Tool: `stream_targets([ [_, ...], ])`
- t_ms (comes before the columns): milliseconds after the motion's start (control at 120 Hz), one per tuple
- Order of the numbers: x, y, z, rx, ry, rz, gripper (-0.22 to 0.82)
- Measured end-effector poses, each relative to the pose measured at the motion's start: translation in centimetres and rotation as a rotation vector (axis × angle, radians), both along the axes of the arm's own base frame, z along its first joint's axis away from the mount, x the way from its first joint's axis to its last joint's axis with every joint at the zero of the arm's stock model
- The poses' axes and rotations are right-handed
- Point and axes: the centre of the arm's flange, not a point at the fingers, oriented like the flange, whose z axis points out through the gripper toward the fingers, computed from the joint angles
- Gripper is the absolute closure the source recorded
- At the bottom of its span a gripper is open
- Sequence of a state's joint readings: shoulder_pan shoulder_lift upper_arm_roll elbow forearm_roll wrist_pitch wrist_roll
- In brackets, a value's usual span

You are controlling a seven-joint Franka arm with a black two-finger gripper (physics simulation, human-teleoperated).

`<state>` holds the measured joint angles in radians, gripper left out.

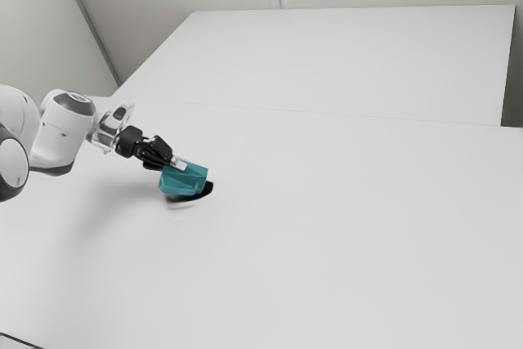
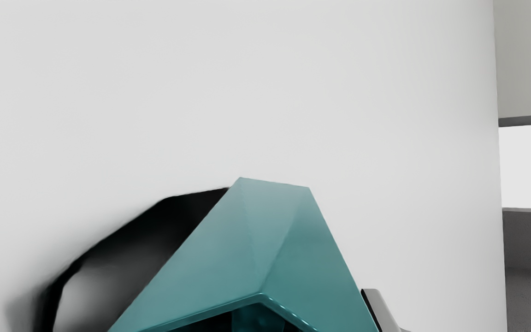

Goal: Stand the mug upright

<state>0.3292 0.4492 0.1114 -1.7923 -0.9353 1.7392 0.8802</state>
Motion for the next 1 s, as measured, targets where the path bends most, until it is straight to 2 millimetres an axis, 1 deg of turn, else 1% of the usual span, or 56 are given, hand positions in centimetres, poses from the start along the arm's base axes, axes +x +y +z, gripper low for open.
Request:
stream_targets([
  [100, 0.1, -0.2, 0.7, 0.004, -0.01, -0.003, 0.74],
  [258, 0.4, -0.8, 2.8, 0.015, -0.037, -0.01, 0.74],
  [342, 0.6, -1.5, 3.8, 0.02, -0.048, -0.019, 0.75],
  [392, 0.7, -2.2, 4.5, 0.025, -0.055, -0.031, 0.75],
  [458, 0.9, -3.3, 5.9, 0.052, -0.062, -0.059, 0.75],
  [550, 0.9, -4.9, 8.2, 0.119, -0.072, -0.106, 0.75],
  [650, 0.8, -6.2, 10.3, 0.214, -0.07, -0.155, 0.76],
  [733, 0.7, -8.3, 12.5, 0.312, -0.07, -0.217, 0.76],
  [783, 0.7, -10.3, 14.1, 0.382, -0.083, -0.265, 0.76],
  [892, 0.7, -13.9, 16.4, 0.535, -0.099, -0.341, 0.76],
  [942, 0.6, -15.0, 16.9, 0.594, -0.099, -0.362, 0.76],
  [1000, 0.3, -15.8, 17.1, 0.65, -0.09, -0.371, 0.76],
])
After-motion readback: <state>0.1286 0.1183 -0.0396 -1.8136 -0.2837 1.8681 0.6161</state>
